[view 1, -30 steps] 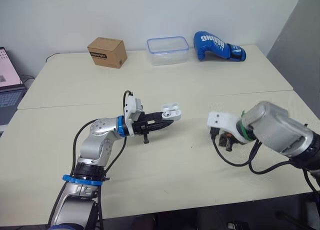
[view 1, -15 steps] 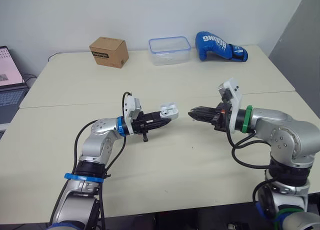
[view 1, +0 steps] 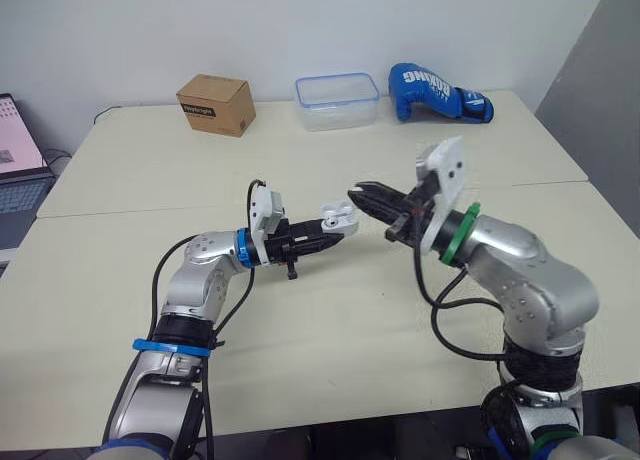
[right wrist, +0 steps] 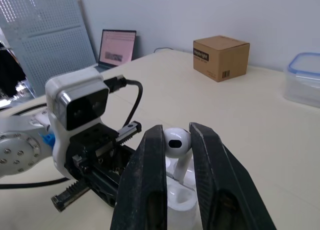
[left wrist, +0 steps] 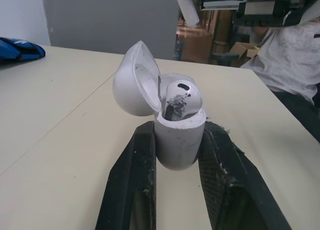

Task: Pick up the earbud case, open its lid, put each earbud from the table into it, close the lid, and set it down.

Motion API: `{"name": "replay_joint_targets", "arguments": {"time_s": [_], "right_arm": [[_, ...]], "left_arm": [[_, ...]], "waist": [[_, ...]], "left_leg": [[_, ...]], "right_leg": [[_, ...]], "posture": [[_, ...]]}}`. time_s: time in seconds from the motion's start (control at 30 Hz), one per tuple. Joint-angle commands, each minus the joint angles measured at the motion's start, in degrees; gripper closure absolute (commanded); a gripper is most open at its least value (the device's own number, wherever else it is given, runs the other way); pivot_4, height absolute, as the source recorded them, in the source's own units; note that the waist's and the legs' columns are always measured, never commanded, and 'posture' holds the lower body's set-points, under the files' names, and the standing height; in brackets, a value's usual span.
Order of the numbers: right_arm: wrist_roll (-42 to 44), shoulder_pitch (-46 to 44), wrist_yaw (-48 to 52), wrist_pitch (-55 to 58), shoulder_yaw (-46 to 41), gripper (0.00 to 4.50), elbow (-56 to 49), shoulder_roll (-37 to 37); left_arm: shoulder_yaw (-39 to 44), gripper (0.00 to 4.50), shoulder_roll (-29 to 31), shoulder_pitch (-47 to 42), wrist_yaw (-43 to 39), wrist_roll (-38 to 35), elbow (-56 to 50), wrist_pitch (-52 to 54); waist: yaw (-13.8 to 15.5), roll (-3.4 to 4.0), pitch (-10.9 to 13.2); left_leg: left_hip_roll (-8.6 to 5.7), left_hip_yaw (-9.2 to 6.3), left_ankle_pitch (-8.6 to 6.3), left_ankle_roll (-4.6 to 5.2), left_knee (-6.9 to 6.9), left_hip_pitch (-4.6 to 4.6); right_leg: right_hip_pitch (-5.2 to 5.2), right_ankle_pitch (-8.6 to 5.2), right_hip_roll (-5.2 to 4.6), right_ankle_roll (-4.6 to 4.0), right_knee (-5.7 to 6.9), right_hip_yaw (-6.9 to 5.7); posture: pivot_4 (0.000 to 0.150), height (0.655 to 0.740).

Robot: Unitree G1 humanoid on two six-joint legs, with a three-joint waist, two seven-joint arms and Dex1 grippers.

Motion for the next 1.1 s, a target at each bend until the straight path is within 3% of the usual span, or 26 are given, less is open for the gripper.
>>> {"name": "replay_joint_targets", "arguments": {"time_s": [0.03,0.37,1.1], "right_arm": [[-2.29,0.52,-1.85,-6.64,2.77,4.15,0.16,-0.83],[-5.12,3.31,-4.07,-13.56,6.93,4.15,2.27,-2.56],[-4.05,4.36,-4.56,-12.73,8.77,4.15,1.5,-5.25]], "left_arm": [[0.66,3.66,0.01,-1.82,-0.27,-0.43,-0.98,0.09],[1.05,3.66,0.81,-1.89,-0.92,-0.83,-1.64,1.18],[1.54,3.66,0.83,-2.89,-1.72,-1.39,-1.63,1.78]], "waist": [[0.01,0.0,0.0],[-0.02,0.0,0.0],[-0.02,0.0,0.0]], "left_leg": [[0.0,-0.01,0.0,0.0,0.0,0.0],[0.01,-0.01,0.0,0.0,0.0,0.01],[0.01,0.0,0.0,0.0,0.0,0.01]], "right_leg": [[0.0,0.0,0.0,0.0,0.0,-0.01],[0.01,0.0,0.02,0.0,-0.01,0.0],[0.02,0.0,0.03,0.0,-0.02,0.0]], "posture": [[0.15,0.7307],[0.15,0.7307],[0.15,0.7307]]}}
